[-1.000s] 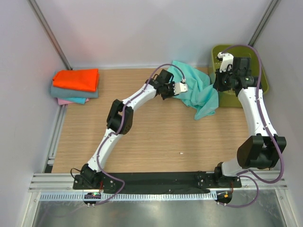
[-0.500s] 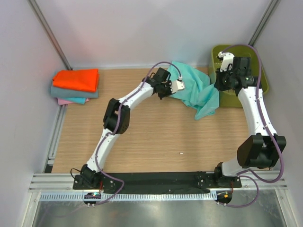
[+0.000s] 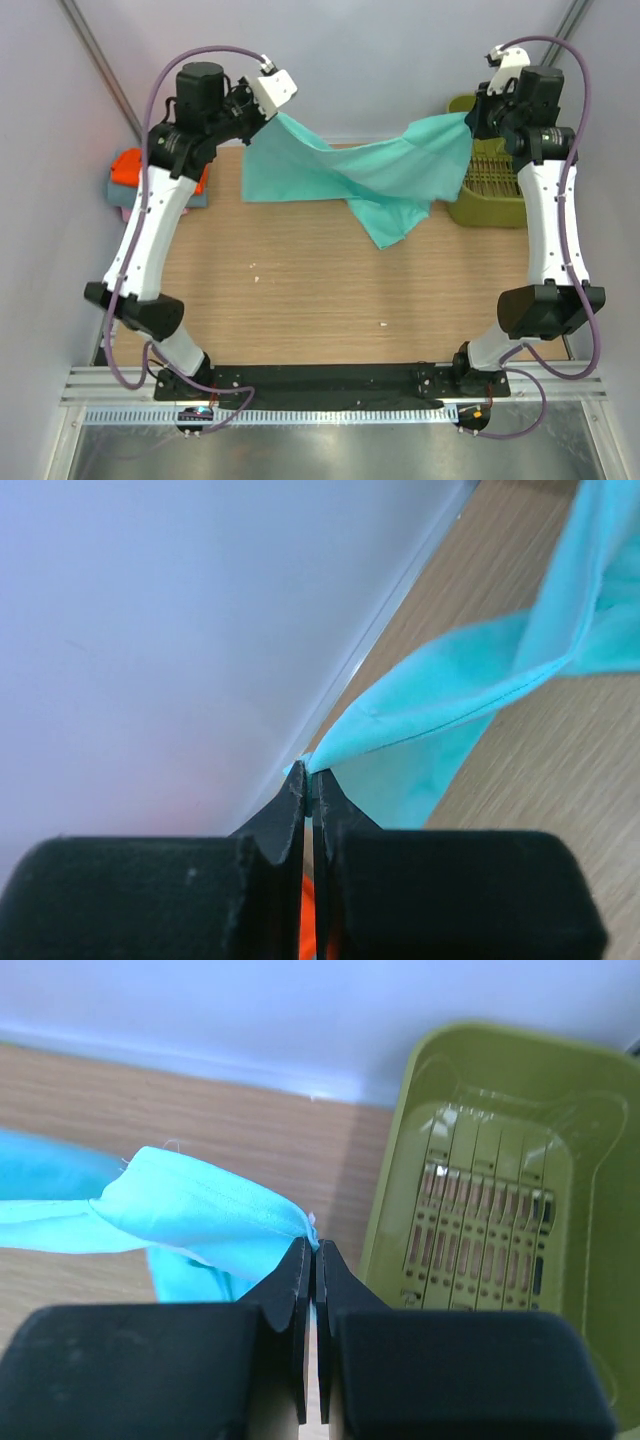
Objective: Fold and stack the t-shirts
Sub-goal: Flatten the tshirt out
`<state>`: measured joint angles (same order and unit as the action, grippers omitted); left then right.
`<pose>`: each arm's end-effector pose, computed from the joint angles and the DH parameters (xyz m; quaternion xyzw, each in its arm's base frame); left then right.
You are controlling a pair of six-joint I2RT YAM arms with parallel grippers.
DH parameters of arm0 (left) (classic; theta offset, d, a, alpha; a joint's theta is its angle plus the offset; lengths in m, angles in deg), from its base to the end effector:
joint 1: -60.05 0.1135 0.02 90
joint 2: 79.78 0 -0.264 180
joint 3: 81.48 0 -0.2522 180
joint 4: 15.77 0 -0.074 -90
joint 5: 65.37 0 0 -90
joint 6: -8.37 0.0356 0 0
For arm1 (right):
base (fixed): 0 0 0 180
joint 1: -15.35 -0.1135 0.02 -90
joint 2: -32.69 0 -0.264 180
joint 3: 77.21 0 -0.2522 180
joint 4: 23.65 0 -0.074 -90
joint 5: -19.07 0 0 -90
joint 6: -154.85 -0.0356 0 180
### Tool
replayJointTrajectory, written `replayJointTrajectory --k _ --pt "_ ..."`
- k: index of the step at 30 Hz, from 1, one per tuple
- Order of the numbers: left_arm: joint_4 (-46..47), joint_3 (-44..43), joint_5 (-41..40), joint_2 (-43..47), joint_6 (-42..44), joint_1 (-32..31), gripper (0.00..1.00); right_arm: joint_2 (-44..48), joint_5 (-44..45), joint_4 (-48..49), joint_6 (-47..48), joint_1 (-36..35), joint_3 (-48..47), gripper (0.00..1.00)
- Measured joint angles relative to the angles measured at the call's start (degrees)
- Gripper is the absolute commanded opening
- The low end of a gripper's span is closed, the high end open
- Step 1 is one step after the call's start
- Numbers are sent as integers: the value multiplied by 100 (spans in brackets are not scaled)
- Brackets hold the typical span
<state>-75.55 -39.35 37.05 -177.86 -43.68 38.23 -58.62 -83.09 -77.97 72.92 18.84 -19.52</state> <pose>0.3250 -0.1384 0.4991 0.4595 0.6751 -0.0077 0.5771 0.3419 -0.0133 0.4643 -0.0914 0.8277 0.0330 0.5526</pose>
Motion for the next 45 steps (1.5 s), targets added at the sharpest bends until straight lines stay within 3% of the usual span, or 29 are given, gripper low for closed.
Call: replayJointTrajectory --k 8,15,24,33,39,42,45 --pt "-573 372 -339 1075 -173 -188 0 363 -155 9 -125 -7 -356 1" --pt "-879 1108 -597 2271 -151 -170 0 1993 -551 -52 -221 -4 365 1" --pt "-1045 538 -422 3366 -225 -170 0 3558 -1224 -72 -221 -11 -83 1" --pt "-1134 -415 -170 3644 -177 -170 0 3585 -1364 -415 -369 -9 -1810 1" --pt "-1169 -603 -122 3707 -177 -170 0 3386 -1377 -538 -525 50 -2876 1" --pt "-1198 -358 -125 3792 -155 -170 0 3381 -1408 -514 -522 50 -2839 1" --pt "-1209 420 -142 4037 -111 -170 0 3484 -1445 -422 -518 52 -2212 1"
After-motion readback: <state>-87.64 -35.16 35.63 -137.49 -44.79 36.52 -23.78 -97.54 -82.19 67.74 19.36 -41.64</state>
